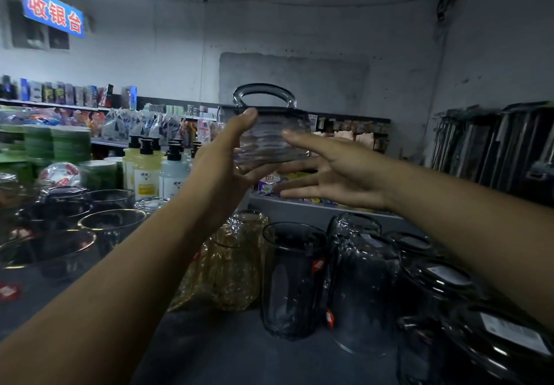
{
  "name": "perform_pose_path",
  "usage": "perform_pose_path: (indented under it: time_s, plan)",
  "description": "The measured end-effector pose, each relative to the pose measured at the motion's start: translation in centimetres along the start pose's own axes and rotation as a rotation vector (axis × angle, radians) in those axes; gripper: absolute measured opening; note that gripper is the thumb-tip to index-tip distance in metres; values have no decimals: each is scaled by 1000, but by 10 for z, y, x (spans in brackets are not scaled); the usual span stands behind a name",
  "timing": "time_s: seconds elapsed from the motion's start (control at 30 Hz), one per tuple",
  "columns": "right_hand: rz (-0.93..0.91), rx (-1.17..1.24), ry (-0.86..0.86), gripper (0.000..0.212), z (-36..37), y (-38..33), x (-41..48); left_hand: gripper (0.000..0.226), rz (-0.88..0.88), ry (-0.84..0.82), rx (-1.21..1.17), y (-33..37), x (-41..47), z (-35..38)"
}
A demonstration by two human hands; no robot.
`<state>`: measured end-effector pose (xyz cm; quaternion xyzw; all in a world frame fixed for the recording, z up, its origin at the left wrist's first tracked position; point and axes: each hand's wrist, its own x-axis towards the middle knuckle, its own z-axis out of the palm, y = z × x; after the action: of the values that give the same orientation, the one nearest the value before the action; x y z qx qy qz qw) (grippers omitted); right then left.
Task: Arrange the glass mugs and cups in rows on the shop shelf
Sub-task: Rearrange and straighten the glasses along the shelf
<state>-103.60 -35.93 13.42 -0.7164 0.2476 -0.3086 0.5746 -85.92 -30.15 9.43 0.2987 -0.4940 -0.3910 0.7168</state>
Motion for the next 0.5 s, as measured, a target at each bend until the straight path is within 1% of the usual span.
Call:
perform_pose_path:
  time_s: [0.07, 0.1, 0.2, 0.27, 0.33, 0.37, 0.43, 0.5]
  plan:
    - [-100, 49, 27, 40, 4, 0, -1, 51, -4, -12, 148, -2, 0, 2]
    - [-146, 52, 55, 38, 3, 0, -1, 50, -24, -17, 222, -3, 0, 3]
    - [-221, -16, 117, 34, -4, -1, -1, 48, -112, -53, 309, -4, 1, 5]
    - [-231, -99, 156, 32, -11, -4, -3, 56, -167, -103, 366, -2, 2, 2]
    - [-238, -244, 219, 39, -18, -8, -6, 70, -236, -149, 460, 0, 2, -2]
    - [-240, -333, 246, 43, -21, -10, -6, 70, -261, -148, 509, 0, 2, -3]
    - [-221, -517, 284, 53, -24, -11, -7, 55, -253, -105, 631, -2, 1, -5]
    - [-158, -683, 306, 64, -22, -7, -6, 41, -199, -55, 764, -7, 0, -5]
